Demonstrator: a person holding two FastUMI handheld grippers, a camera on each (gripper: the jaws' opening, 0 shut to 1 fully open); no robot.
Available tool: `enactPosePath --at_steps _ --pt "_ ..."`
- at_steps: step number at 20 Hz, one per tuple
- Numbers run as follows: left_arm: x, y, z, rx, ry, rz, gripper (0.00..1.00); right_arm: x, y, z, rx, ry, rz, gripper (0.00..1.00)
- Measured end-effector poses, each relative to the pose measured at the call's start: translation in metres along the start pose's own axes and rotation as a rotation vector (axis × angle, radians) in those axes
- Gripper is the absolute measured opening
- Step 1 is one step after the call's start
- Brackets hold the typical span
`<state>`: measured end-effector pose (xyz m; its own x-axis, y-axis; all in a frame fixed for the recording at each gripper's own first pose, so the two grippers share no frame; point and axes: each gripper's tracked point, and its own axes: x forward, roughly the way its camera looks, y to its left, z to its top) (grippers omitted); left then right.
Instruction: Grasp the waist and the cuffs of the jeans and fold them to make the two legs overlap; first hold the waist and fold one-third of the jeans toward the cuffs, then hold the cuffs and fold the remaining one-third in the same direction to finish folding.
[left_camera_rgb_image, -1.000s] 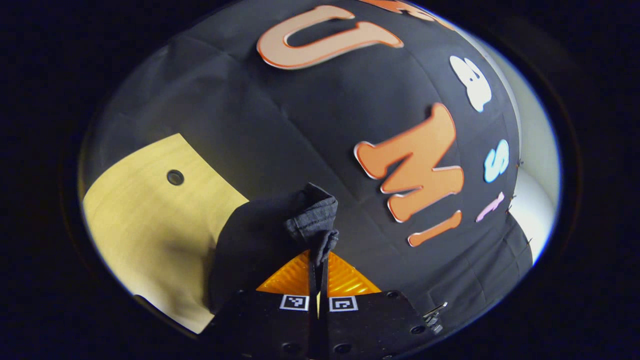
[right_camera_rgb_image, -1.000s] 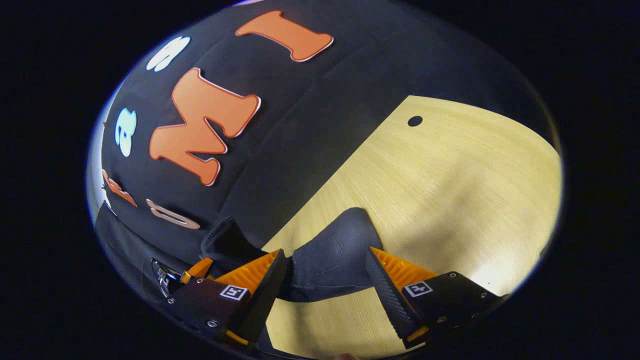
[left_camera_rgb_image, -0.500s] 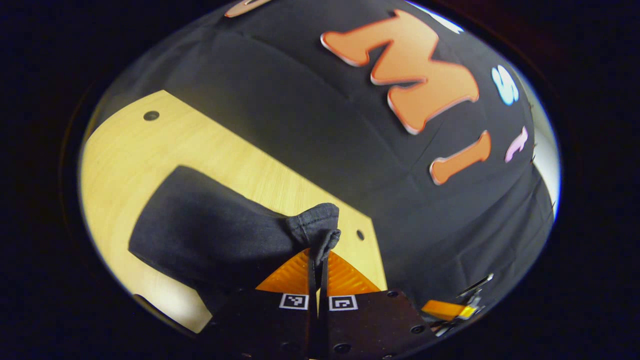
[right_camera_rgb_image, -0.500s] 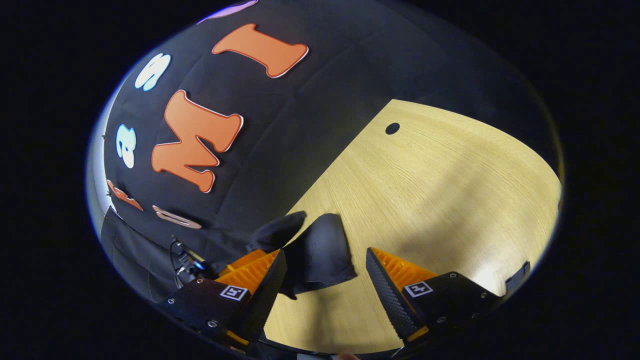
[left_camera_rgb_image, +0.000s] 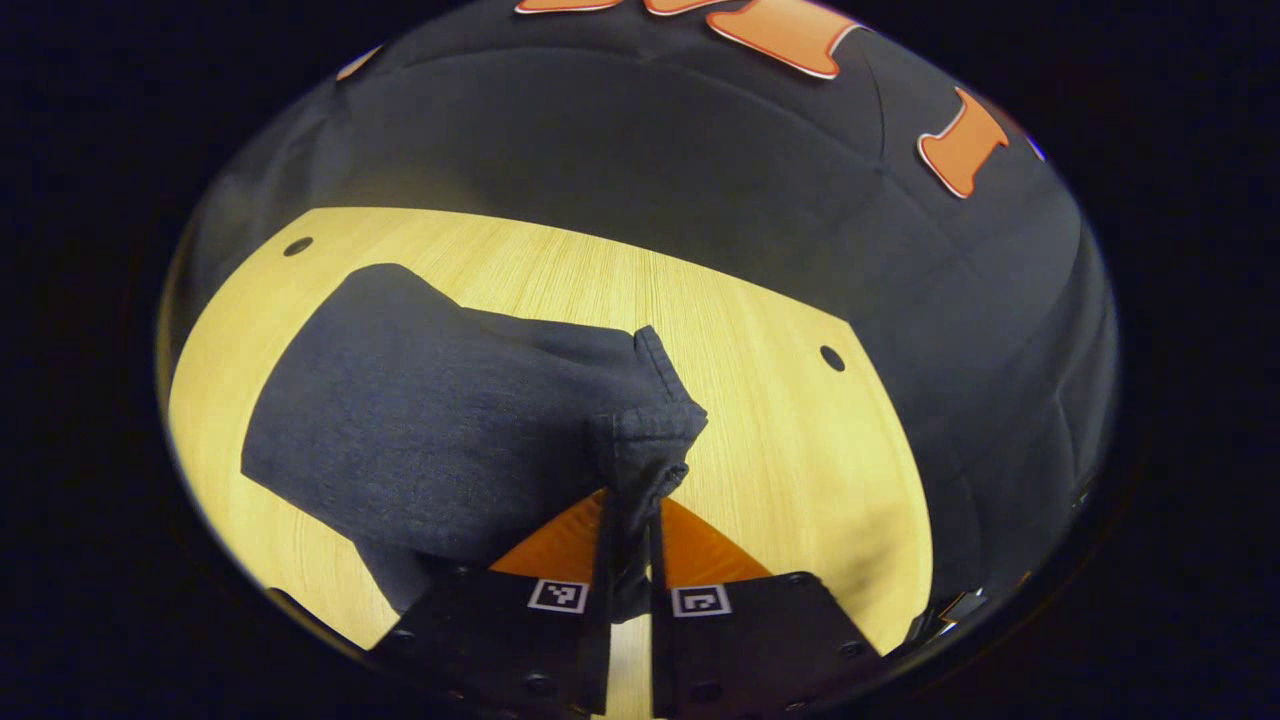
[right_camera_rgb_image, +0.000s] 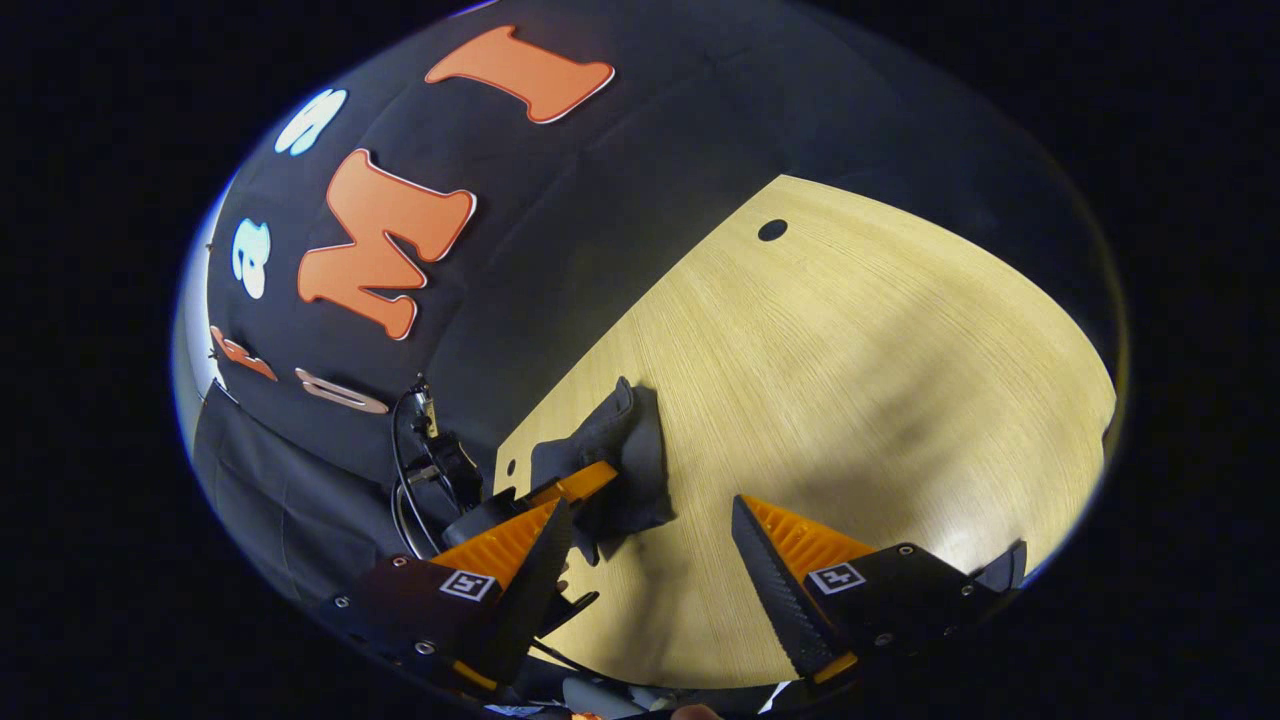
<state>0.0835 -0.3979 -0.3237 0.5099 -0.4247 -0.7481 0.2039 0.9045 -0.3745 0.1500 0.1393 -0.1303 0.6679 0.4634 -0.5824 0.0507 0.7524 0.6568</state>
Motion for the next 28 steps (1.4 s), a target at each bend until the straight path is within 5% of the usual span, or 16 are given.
enactPosePath --at_steps 3,8,13,21,28 --pt "-0.016 -0.013 0.001 -0.016 -0.030 -0.014 0.99 -0.002 0.002 -0.002 -0.019 0.008 0.000 0.98" --pt "-0.082 -0.016 0.014 -0.006 -0.101 -0.088 0.98 -0.004 0.029 0.001 -0.112 -0.019 0.002 0.98" --pt "-0.197 0.023 0.082 0.026 -0.339 -0.065 0.98 -0.008 0.071 0.021 -0.298 -0.125 -0.042 0.98" --pt "-0.383 0.135 0.171 0.170 -0.716 0.111 0.97 -0.033 0.171 0.040 -0.657 -0.405 -0.093 0.98" --pt "-0.442 0.221 0.180 0.214 -0.835 0.176 0.97 -0.038 0.217 0.012 -0.793 -0.589 -0.126 0.97"
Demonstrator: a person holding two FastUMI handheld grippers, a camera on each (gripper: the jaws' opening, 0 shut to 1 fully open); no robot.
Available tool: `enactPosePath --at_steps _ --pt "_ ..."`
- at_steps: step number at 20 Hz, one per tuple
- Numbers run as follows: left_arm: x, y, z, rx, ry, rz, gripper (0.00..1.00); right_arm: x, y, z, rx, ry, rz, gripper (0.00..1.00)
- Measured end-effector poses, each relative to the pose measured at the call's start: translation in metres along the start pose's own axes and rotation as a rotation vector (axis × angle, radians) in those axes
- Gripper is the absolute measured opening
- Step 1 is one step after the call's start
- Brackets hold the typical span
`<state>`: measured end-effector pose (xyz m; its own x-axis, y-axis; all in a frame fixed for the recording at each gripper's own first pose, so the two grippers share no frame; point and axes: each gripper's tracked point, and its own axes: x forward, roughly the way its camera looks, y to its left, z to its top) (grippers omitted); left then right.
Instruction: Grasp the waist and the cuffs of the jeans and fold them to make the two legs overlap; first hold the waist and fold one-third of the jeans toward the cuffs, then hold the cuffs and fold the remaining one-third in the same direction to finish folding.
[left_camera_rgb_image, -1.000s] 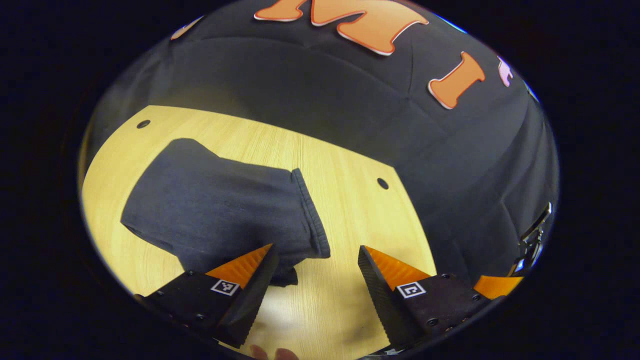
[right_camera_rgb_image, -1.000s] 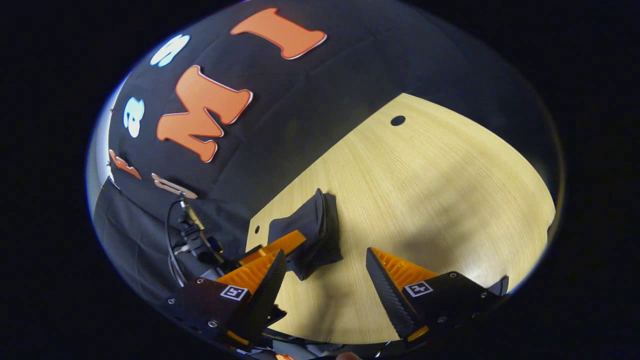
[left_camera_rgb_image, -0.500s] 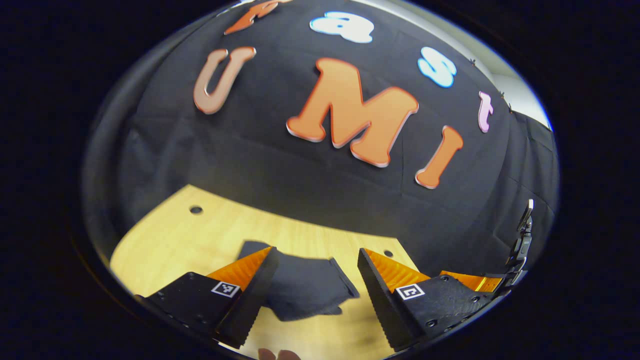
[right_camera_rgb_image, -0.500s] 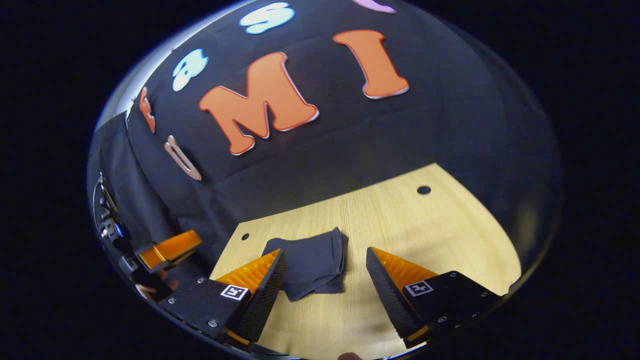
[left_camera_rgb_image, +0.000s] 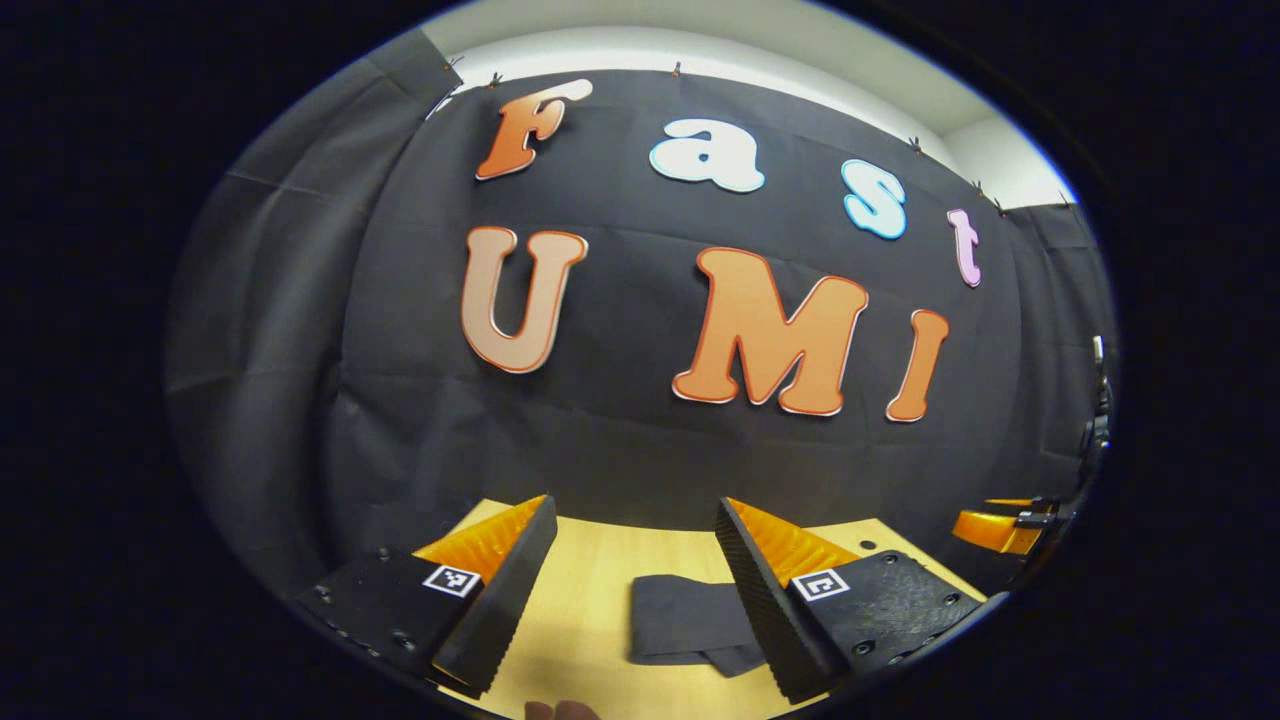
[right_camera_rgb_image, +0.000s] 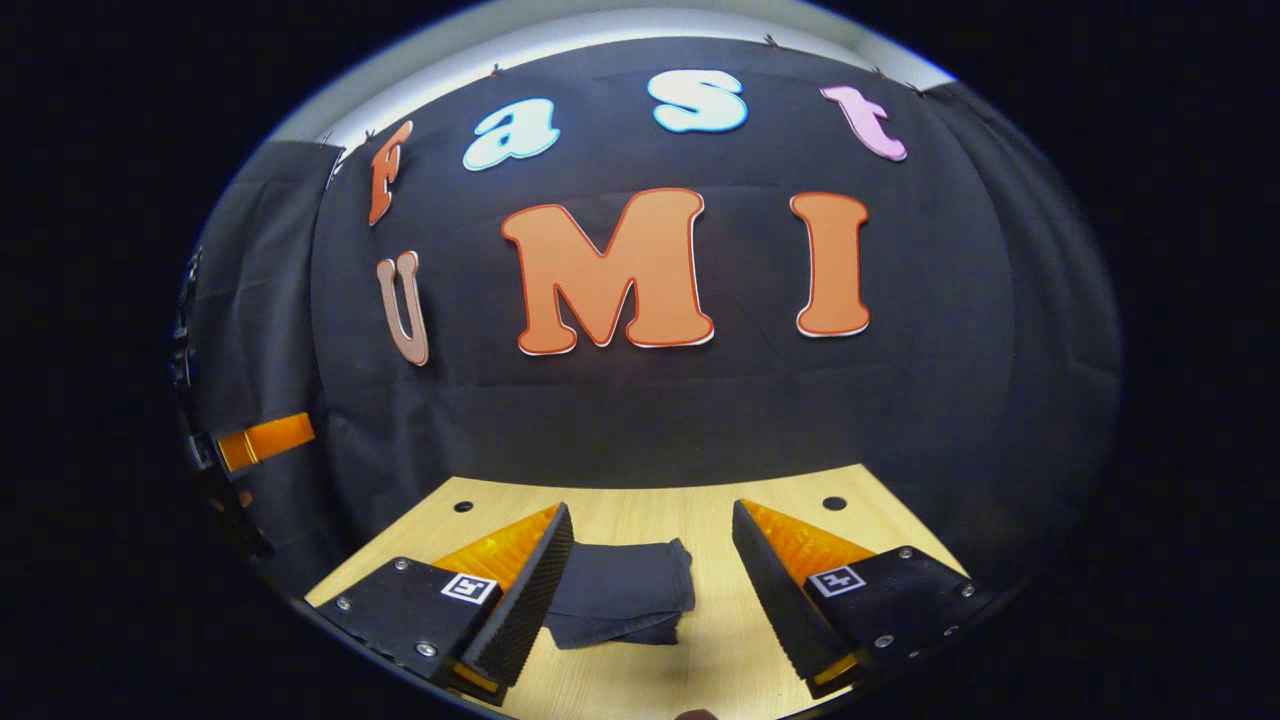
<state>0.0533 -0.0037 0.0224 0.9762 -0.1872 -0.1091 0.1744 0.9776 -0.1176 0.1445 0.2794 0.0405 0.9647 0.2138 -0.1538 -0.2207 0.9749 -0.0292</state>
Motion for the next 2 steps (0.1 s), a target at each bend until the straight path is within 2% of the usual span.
enactPosePath --at_steps 2 --pt "-0.0018 0.0125 0.0006 -0.004 -0.023 -0.011 0.97 -0.0047 0.0137 -0.0011 -0.033 -0.023 0.010 0.97"
